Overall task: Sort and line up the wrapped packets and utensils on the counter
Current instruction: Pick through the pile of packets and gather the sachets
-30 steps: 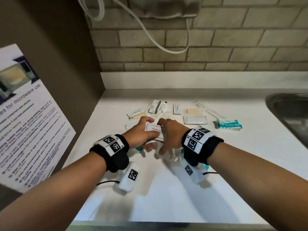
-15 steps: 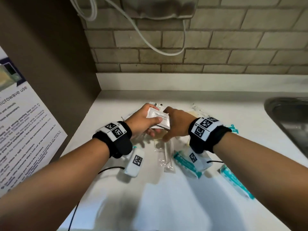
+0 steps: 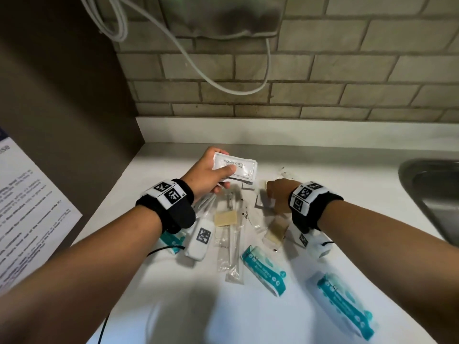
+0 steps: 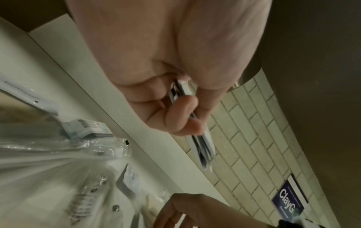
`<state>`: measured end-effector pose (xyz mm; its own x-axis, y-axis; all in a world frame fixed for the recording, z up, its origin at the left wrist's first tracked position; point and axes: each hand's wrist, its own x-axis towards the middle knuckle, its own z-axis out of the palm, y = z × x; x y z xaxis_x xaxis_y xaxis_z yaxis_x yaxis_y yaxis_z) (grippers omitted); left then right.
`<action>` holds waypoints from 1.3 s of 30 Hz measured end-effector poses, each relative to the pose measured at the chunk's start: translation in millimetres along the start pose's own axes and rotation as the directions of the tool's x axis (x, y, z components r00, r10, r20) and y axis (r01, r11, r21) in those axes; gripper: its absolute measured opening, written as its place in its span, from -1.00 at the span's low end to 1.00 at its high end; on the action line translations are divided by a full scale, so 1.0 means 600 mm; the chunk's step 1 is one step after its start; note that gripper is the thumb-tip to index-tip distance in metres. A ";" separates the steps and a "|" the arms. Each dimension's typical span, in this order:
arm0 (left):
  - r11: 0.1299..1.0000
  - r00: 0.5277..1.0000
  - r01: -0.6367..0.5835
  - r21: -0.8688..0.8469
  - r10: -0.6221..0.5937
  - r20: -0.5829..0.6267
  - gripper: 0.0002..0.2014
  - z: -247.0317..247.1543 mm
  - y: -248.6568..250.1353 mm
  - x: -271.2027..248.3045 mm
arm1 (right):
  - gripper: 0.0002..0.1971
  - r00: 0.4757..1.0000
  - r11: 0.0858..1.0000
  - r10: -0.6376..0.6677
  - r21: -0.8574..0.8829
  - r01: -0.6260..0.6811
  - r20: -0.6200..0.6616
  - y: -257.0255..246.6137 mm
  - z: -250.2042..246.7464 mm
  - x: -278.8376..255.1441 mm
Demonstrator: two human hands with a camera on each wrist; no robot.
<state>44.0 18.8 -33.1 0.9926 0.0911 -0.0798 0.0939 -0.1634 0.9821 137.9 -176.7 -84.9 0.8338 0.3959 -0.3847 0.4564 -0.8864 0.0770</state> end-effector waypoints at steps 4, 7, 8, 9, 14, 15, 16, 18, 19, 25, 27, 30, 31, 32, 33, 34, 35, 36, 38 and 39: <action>1.000 0.999 0.011 0.023 -0.009 -0.045 -0.73 -0.002 -0.012 -0.003 | -0.77 0.997 0.988 -0.080 0.132 0.082 -0.021 -0.011 -0.043 -0.041; 0.997 0.995 0.060 0.040 -0.057 -0.080 -0.72 -0.002 -0.022 -0.007 | -0.84 0.993 0.913 -0.091 0.393 0.112 -0.072 0.006 -0.063 -0.046; 0.996 0.993 0.079 0.035 -0.075 -0.096 -0.72 -0.002 -0.024 -0.009 | -0.87 0.992 0.854 -0.089 0.506 0.120 -0.085 0.010 -0.071 -0.048; 0.995 0.989 0.094 0.022 -0.091 -0.117 -0.74 -0.001 -0.025 -0.011 | -0.88 0.989 0.796 -0.097 0.589 0.142 -0.107 0.013 -0.077 -0.053; 0.992 0.978 0.123 -0.002 -0.122 -0.170 -0.78 0.008 -0.026 -0.023 | -0.90 0.974 0.721 -0.073 0.663 0.200 -0.215 0.017 -0.092 -0.072; 0.992 0.979 0.126 0.015 -0.122 -0.161 -0.77 0.012 -0.024 -0.025 | -0.93 0.970 0.717 -0.061 0.666 0.207 -0.236 0.020 -0.094 -0.075; 0.991 0.981 0.133 0.035 -0.126 -0.150 -0.77 0.017 -0.023 -0.026 | -0.96 0.966 0.713 -0.050 0.669 0.212 -0.253 0.023 -0.096 -0.081; 0.987 0.982 0.147 0.067 -0.138 -0.130 -0.79 0.028 -0.024 -0.025 | -0.95 0.959 0.671 -0.056 0.700 0.243 -0.279 0.026 -0.100 -0.092; 0.986 0.982 0.149 0.068 -0.140 -0.123 -0.82 0.035 -0.023 -0.026 | -0.90 0.956 0.632 -0.077 0.728 0.266 -0.282 0.025 -0.104 -0.099; 0.987 0.988 0.152 -0.057 -0.153 -0.029 -0.49 0.093 -0.005 -0.005 | -0.89 0.939 0.676 -0.198 0.654 0.339 -0.281 0.012 -0.099 -0.114; 0.987 0.988 0.155 -0.039 -0.154 0.029 -0.52 0.121 0.012 0.008 | -0.84 0.939 0.672 -0.151 0.665 0.326 -0.308 0.030 -0.091 -0.114; 0.990 0.988 0.137 0.032 -0.139 0.065 -0.85 0.166 0.025 0.028 | -0.70 0.925 0.730 -0.050 0.619 0.291 -0.377 0.082 -0.080 -0.117; 0.990 0.987 0.133 0.040 -0.136 0.087 -0.87 0.185 0.028 0.037 | -0.61 0.925 0.740 -0.027 0.614 0.274 -0.380 0.106 -0.077 -0.118; 0.991 0.986 0.122 0.050 -0.127 0.110 -0.87 0.200 0.033 0.043 | -0.55 0.933 0.732 -0.011 0.633 0.252 -0.359 0.126 -0.074 -0.118; 0.992 0.985 0.112 0.059 -0.118 0.127 -0.85 0.216 0.039 0.051 | -0.50 0.950 0.697 0.001 0.682 0.223 -0.312 0.148 -0.071 -0.119; 0.992 0.982 0.100 0.070 -0.110 0.151 -0.81 0.236 0.046 0.061 | -0.47 0.970 0.650 -0.003 0.737 0.187 -0.243 0.173 -0.068 -0.120; 0.993 0.980 0.092 0.075 -0.104 0.170 -0.77 0.252 0.051 0.071 | -0.45 0.985 0.616 -0.024 0.774 0.148 -0.170 0.194 -0.064 -0.118; 0.993 0.976 0.079 0.087 -0.095 0.195 -0.73 0.272 0.058 0.084 | -0.45 0.993 0.612 -0.044 0.783 0.112 -0.108 0.219 -0.062 -0.116; 0.991 0.966 0.048 0.123 -0.077 0.246 -0.67 0.301 0.065 0.105 | -0.50 0.997 0.640 -0.065 0.765 0.074 -0.042 0.255 -0.058 -0.109; 0.989 0.960 0.038 0.140 -0.075 0.270 -0.63 0.317 0.065 0.119 | -0.53 0.998 0.660 -0.053 0.748 0.065 -0.040 0.274 -0.056 -0.103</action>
<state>132.9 -167.8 -33.2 0.9665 -0.1651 -0.1966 0.1417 -0.2955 0.9448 171.7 -338.8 -17.2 0.8204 0.4512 -0.3512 0.1229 -0.7389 -0.6625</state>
